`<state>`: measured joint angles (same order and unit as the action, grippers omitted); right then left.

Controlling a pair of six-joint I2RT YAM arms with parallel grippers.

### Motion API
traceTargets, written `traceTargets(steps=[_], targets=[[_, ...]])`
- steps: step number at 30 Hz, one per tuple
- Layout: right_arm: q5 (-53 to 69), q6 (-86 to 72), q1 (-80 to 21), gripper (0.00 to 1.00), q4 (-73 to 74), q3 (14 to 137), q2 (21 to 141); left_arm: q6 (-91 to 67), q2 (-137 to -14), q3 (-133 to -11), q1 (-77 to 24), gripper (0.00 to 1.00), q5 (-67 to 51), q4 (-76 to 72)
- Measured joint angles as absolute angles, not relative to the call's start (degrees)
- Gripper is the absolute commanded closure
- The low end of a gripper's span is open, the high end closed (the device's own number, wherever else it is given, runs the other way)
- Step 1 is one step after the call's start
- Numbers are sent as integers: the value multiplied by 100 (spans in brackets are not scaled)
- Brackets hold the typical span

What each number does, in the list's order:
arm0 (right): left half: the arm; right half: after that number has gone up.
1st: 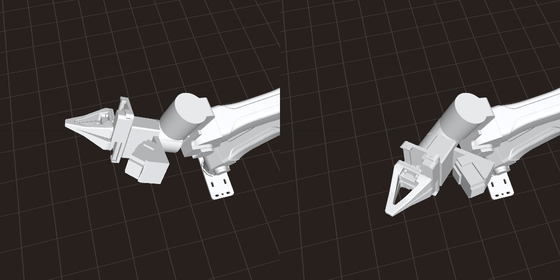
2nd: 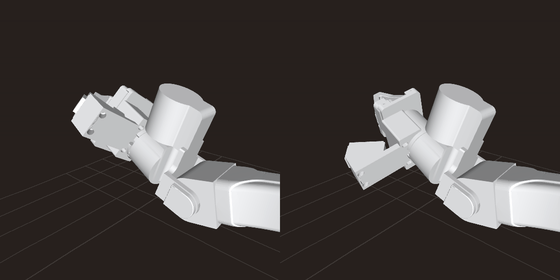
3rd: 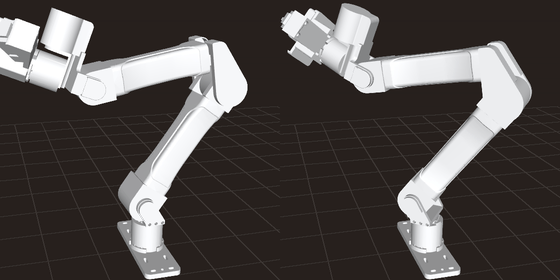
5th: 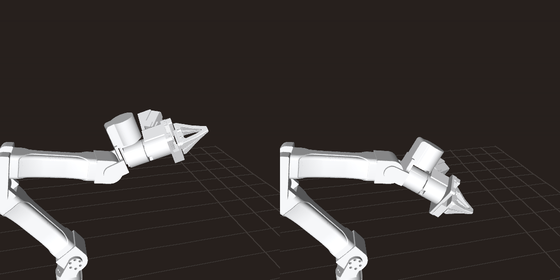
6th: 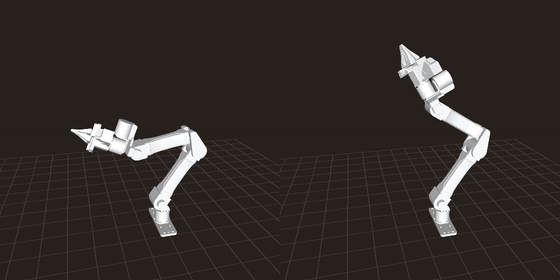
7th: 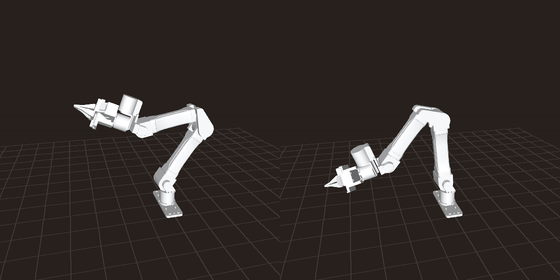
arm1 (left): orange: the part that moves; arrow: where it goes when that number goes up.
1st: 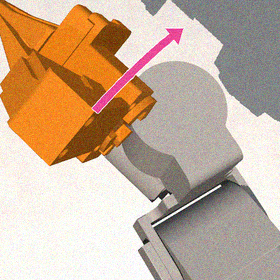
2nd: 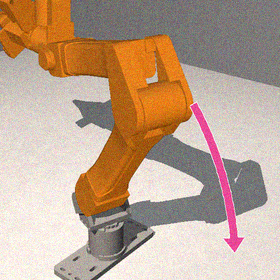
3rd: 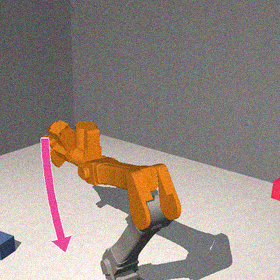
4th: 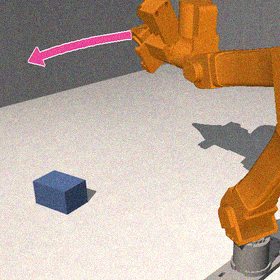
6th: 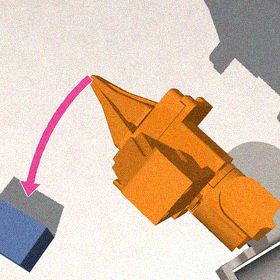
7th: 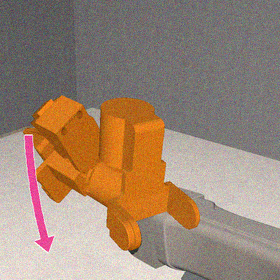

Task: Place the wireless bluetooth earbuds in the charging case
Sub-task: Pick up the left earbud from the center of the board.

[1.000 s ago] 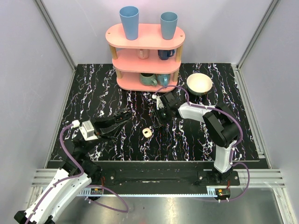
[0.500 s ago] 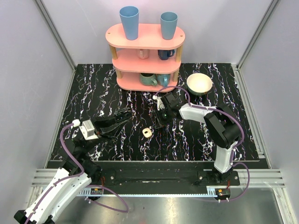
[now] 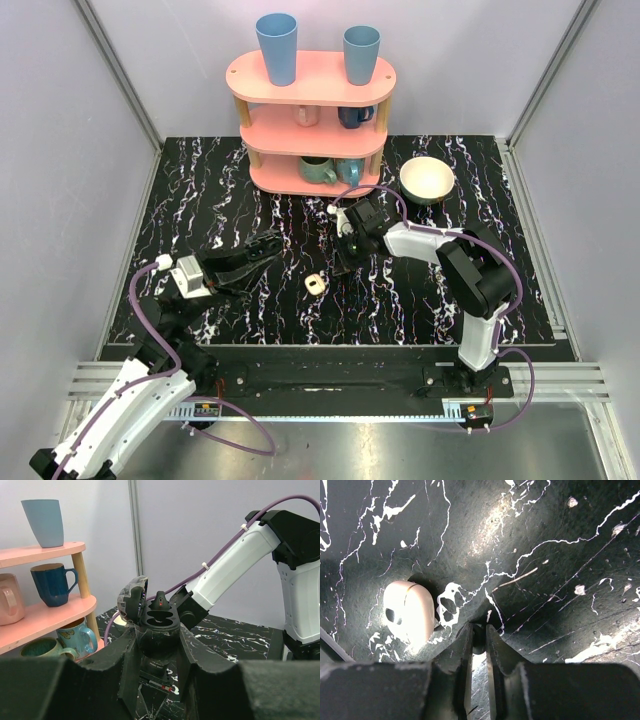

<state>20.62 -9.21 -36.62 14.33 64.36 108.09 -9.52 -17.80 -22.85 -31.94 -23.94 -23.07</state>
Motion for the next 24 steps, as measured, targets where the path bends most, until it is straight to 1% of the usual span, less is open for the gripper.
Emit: traceTargets(steps=[1, 3, 10, 19, 24], targets=[[2062, -921, -3660, 87, 1415, 6425, 10805, -952, -1796, -2285, -3194, 100, -2397, -2309], [2060, -921, -3660, 99, 1365, 6386, 10777, -954, -1826, -2285, -3194, 100, -2397, -2322], [2023, -934, -3658, 100, 1372, 6040, 10287, -954, -1844, -2285, -3194, 100, -2399, -2327], [1750, -1059, -3658, 100, 1302, 5859, 9015, -952, -1844, -2285, -3194, 100, -2399, -2324], [1527, -1096, -3660, 100, 1184, 5623, 8044, -952, -1855, -2285, -3194, 100, -2399, -2320]])
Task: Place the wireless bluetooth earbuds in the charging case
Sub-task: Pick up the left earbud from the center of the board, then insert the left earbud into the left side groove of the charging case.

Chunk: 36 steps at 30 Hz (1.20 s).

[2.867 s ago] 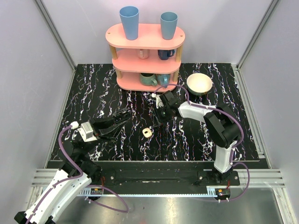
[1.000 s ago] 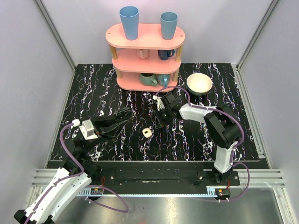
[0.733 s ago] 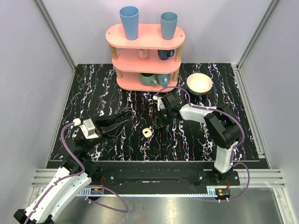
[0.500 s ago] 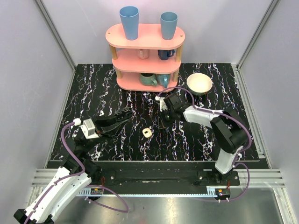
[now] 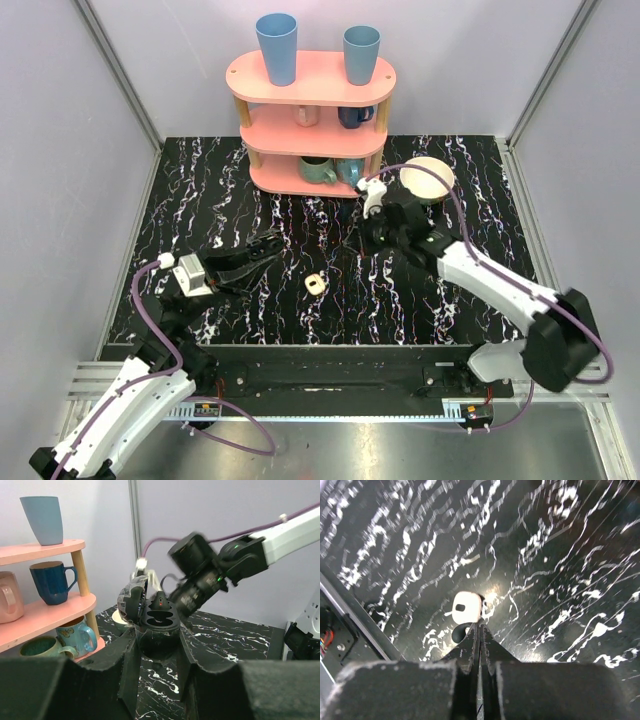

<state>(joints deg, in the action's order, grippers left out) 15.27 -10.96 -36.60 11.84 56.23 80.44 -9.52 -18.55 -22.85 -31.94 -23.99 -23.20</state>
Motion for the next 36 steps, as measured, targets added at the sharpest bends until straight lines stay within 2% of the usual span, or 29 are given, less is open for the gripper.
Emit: traceTargets(steps=[6, 12, 18, 36], targets=[[1367, -1000, -3686, 100, 991, 5758, 6764, -985, -2045, -2285, -3194, 100, -2397, -2322], [1107, -711, -3997, 100, 875, 6180, 6241, -1103, -2368, -2294, -3194, 100, -2388, -2322], [757, -373, -4611, 100, 744, 6477, 6097, -1253, -2779, -2423, -3194, 100, -2392, -2272], [493, -183, -5544, 100, -45, 6702, 6359, -2003, -3441, -2499, -3194, 100, -2401, -2755]])
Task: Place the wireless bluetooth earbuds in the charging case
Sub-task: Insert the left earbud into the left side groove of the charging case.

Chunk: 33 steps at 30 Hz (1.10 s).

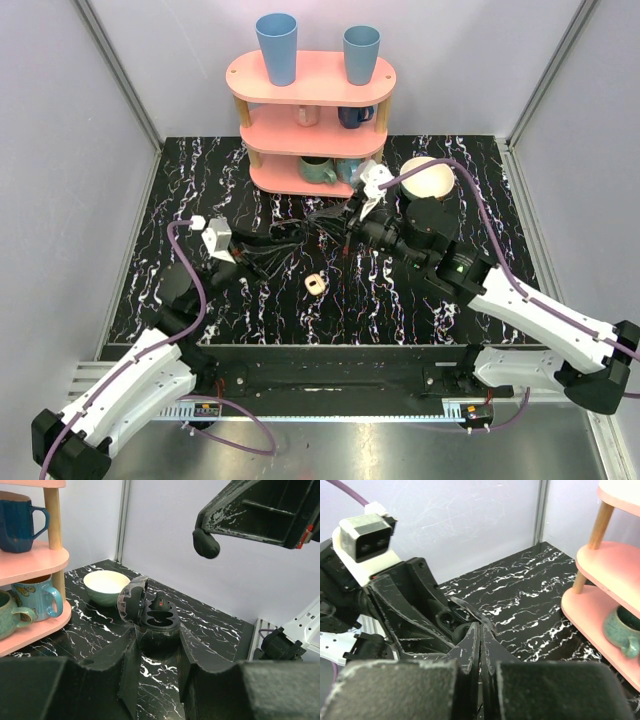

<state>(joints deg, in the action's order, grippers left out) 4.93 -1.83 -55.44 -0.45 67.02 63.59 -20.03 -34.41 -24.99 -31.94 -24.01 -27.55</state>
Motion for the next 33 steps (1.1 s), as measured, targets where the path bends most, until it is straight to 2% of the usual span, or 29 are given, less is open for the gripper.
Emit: traceTargets(steps=[12, 33], targets=[[287, -123, -5959, 100, -545, 6720, 6803, -2464, -3623, -2473, -3199, 100, -2392, -3393], [196, -54, -6143, 100, -1007, 6729, 7144, -2600, -3695, -2473, -3264, 100, -2370, -3601]])
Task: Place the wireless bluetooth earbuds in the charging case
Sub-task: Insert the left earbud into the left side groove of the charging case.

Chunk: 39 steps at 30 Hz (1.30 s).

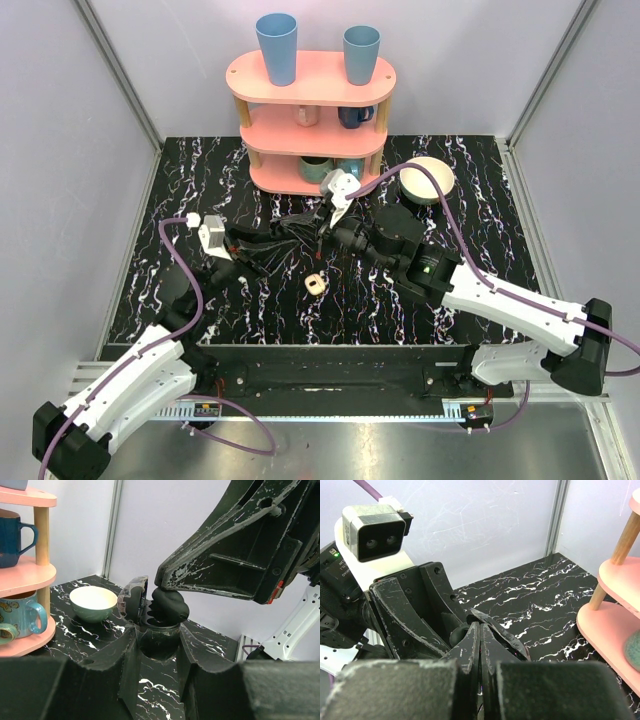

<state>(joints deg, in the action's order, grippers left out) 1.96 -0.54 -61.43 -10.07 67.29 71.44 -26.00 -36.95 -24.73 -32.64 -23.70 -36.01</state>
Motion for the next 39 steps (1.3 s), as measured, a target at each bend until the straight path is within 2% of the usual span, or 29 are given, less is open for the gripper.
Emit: traceTargets(steps=[18, 20, 23, 34, 39], targets=[[47, 172, -6200, 100, -1129, 6751, 7303, -2602, -3682, -2425, -3280, 100, -2351, -3632], [47, 169, -6200, 98, -1125, 6751, 7303, -2602, -3682, -2416, -3280, 100, -2351, -3634], [49, 169, -6200, 88, -1125, 6751, 7303, -2602, -3680, -2401, -3282, 100, -2351, -3660], [47, 121, -6215, 76, -985, 6855, 7282, -2600, -3677, -2386, -3284, 100, -2355, -3695], [49, -14, -6215, 74, -797, 6952, 7194, -2528, -3599, -2375, -3286, 100, -2357, -3662]])
